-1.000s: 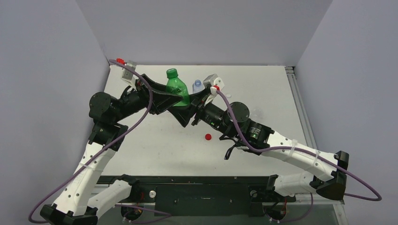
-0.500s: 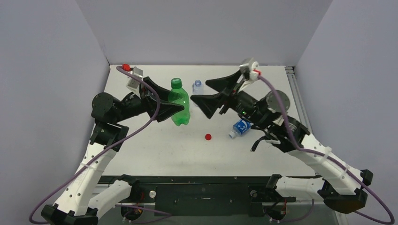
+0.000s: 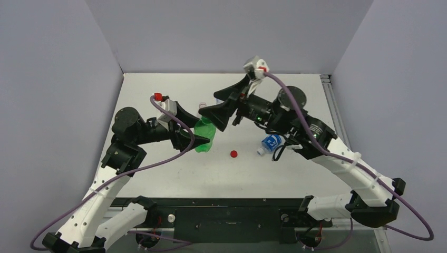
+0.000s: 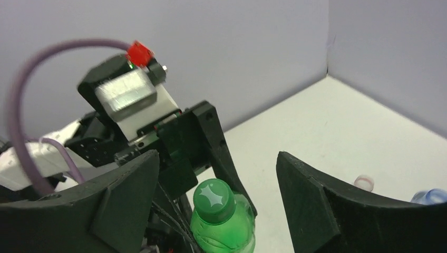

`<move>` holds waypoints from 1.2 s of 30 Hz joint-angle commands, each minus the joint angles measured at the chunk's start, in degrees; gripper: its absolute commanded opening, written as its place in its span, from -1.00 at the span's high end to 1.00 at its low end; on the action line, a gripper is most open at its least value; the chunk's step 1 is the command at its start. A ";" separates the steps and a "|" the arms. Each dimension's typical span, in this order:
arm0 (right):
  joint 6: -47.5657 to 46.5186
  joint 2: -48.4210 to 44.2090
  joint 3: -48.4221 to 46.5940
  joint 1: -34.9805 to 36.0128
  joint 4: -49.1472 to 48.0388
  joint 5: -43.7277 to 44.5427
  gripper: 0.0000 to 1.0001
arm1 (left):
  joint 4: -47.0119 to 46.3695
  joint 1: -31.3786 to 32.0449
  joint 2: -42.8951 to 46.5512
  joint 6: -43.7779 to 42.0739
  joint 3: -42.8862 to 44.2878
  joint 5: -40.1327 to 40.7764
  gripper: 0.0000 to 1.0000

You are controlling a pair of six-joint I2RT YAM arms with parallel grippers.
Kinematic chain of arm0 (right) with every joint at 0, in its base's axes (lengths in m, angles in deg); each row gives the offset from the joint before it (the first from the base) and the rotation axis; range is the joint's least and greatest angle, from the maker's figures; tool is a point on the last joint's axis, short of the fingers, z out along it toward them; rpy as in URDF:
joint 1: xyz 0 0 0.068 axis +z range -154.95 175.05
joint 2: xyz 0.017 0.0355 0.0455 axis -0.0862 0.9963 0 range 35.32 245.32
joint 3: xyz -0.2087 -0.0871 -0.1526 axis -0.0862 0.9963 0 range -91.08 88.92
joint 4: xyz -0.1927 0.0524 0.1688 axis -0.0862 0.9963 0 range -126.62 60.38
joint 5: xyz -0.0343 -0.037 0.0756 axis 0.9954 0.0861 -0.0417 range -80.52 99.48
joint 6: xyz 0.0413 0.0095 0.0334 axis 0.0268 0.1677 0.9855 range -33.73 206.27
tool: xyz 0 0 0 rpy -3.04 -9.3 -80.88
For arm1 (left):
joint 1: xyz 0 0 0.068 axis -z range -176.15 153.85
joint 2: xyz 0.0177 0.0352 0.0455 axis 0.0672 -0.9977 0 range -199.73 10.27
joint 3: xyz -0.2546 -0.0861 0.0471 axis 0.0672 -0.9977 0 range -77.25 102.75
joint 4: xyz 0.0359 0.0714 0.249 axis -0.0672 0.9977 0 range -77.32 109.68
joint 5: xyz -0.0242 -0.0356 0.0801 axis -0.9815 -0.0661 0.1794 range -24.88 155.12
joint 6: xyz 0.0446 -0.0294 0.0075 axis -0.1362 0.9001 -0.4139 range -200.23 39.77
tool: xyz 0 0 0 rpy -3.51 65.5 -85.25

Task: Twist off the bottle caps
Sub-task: Pick up the plastic bottle at the center of the board, then unscrew the bottle cap from the plastic bottle.

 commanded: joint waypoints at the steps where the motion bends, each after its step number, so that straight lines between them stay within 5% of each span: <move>1: -2.33 3.20 -3.65 2.79 5.27 1.92 -0.51 | 0.12 0.21 0.64 -2.95 0.13 1.60 1.00; 10: -2.91 4.69 -2.67 4.31 6.04 6.52 -0.16 | -1.35 0.21 0.90 -1.22 0.08 2.87 1.00; 17: -2.43 4.39 -0.90 4.35 4.39 7.93 0.53 | -1.40 0.23 0.85 -0.59 -0.22 2.89 1.00; 18: -2.40 4.38 -0.89 4.35 4.35 7.90 0.60 | -1.42 0.22 0.76 -0.47 -0.13 2.99 0.87; 19: -2.39 4.32 -0.83 4.30 4.22 8.19 0.72 | -1.42 0.21 0.71 0.08 -0.07 3.13 0.17; 21: -2.41 4.13 -0.55 4.40 3.63 8.86 0.90 | -0.75 0.29 0.55 0.63 -0.06 3.14 -0.87; 22: -2.39 3.94 -0.31 4.51 2.74 9.24 0.95 | -0.38 0.29 0.51 0.67 -0.29 3.19 -0.97; 31: -2.30 3.93 0.47 6.78 -2.10 13.31 1.00 | -0.18 0.30 0.67 -0.85 -3.33 5.85 -0.99; 36: -1.77 5.61 -0.83 7.30 -2.08 13.32 1.00 | 2.18 0.38 -0.27 -5.20 -2.22 7.14 -0.57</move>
